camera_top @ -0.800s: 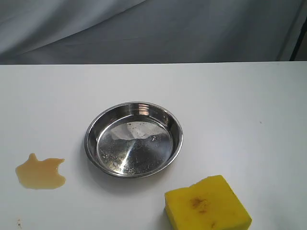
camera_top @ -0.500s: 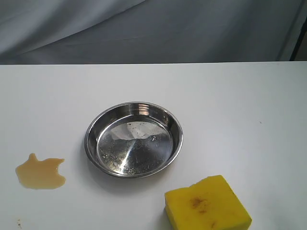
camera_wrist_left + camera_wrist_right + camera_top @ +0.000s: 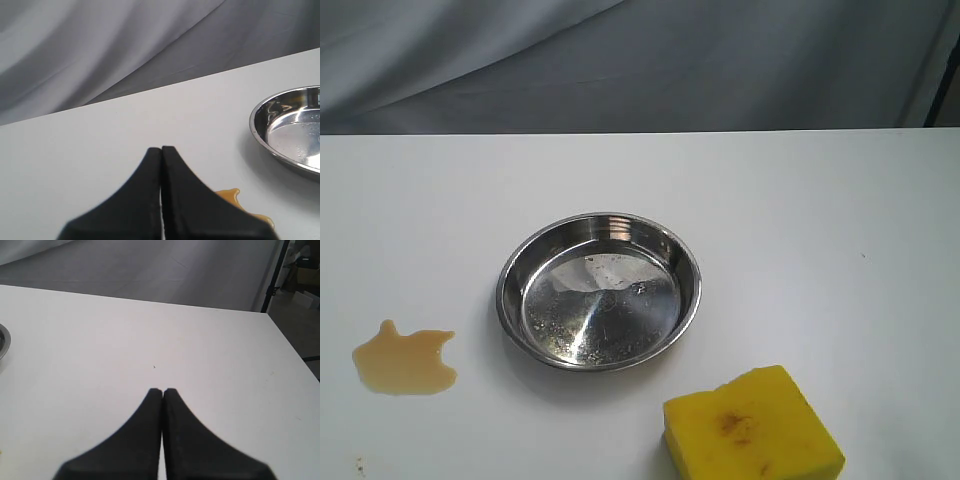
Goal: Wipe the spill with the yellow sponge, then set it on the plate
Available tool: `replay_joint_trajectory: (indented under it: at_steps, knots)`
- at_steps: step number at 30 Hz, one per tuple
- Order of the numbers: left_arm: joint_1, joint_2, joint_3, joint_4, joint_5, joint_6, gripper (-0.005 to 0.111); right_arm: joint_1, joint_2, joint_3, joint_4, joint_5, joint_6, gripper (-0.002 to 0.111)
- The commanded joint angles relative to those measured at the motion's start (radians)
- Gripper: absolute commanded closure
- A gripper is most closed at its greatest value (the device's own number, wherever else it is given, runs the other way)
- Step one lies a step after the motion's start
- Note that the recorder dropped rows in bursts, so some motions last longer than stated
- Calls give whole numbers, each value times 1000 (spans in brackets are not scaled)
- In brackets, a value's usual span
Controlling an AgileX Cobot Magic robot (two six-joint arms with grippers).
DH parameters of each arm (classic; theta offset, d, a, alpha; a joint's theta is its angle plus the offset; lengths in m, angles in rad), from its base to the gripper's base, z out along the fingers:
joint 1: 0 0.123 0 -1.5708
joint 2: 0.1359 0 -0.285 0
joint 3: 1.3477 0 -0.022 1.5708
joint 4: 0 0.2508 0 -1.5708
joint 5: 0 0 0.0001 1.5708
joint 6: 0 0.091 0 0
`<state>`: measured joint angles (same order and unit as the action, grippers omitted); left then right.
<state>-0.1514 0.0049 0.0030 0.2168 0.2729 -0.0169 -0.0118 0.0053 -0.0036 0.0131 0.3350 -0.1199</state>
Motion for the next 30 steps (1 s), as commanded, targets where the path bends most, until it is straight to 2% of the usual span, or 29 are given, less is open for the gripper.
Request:
replay_joint_trajectory:
  at_steps: [1,30]
  knots:
    - [1,-5,-3,1,-7,-5,107,2,-5,4,5,-1,0,108]
    - [1,-5,-3,1,-7,-5,107,2,-5,4,-33,-41,-15,108]
